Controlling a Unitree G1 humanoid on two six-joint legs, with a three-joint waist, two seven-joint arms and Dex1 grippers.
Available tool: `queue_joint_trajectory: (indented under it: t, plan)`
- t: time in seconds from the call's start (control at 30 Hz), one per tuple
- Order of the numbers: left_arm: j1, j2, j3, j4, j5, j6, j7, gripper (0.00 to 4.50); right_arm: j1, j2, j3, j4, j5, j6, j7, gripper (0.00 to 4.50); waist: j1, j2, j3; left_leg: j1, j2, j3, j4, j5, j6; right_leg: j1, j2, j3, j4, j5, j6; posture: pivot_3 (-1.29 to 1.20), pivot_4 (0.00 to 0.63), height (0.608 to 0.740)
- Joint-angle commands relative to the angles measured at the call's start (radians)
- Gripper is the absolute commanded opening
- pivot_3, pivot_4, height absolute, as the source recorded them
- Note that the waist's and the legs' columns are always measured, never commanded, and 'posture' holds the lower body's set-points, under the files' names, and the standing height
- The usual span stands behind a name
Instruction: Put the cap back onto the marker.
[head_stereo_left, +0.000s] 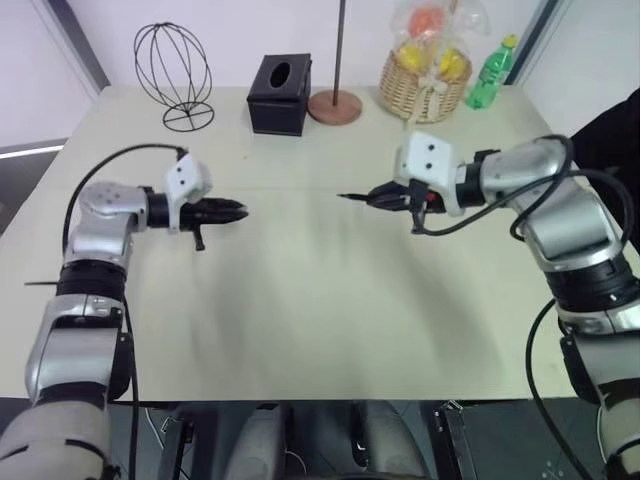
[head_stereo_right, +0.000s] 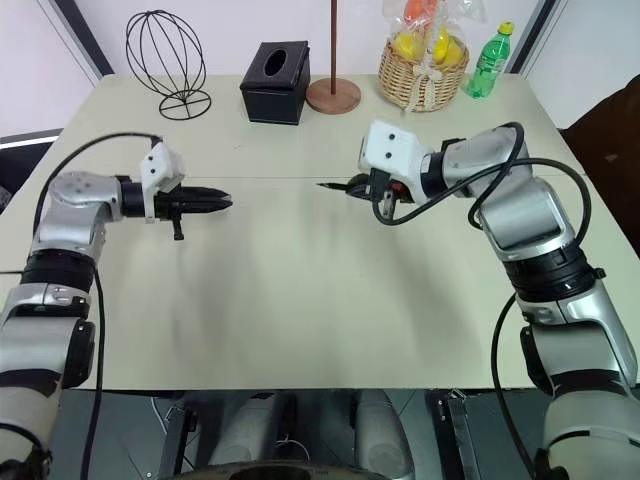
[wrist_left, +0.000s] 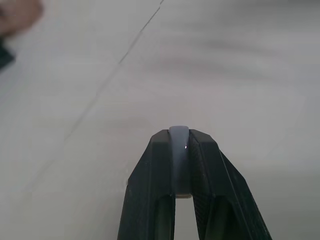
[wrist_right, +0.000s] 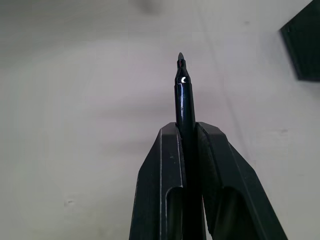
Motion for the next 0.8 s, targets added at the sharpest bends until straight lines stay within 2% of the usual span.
queue_joint_trajectory:
  t: [0.03, 0.3, 0.8]
  plan:
    - [-0.03, 0.0, -0.033, -0.128, -0.038, 0.053, -0.072, 0.06, -0.051, 0.045, 0.016, 0.022, -0.01, -0.042, 0.01, 0.0, -0.002, 0.0, 0.0, 0.0, 0.0, 0.0, 0.0, 0.0, 0.0, 0.0, 0.0, 0.0, 0.0, 0.0, 0.0, 0.0, 0.15, 0.74]
    - [-0.081, -0.093, -0.064, -0.154, -0.046, 0.04, -0.053, 0.06, -0.099, 0.151, 0.051, 0.068, -0.036, -0.066, 0.002, 0.0, -0.001, 0.0, 0.0, 0.0, 0.001, 0.0, 0.0, 0.0, 0.0, -0.001, 0.001, 0.0, 0.0, 0.0, 0.0, 0.0, 0.15, 0.74]
    - [-0.134, -0.105, -0.068, -0.096, -0.049, 0.006, -0.064, 0.06, -0.077, 0.148, 0.055, 0.061, -0.051, -0.065, 0.013, 0.0, -0.001, 0.0, 0.0, 0.0, 0.0, 0.0, 0.0, 0.0, 0.0, -0.001, 0.001, 0.0, 0.0, 0.0, 0.0, 0.0, 0.15, 0.74]
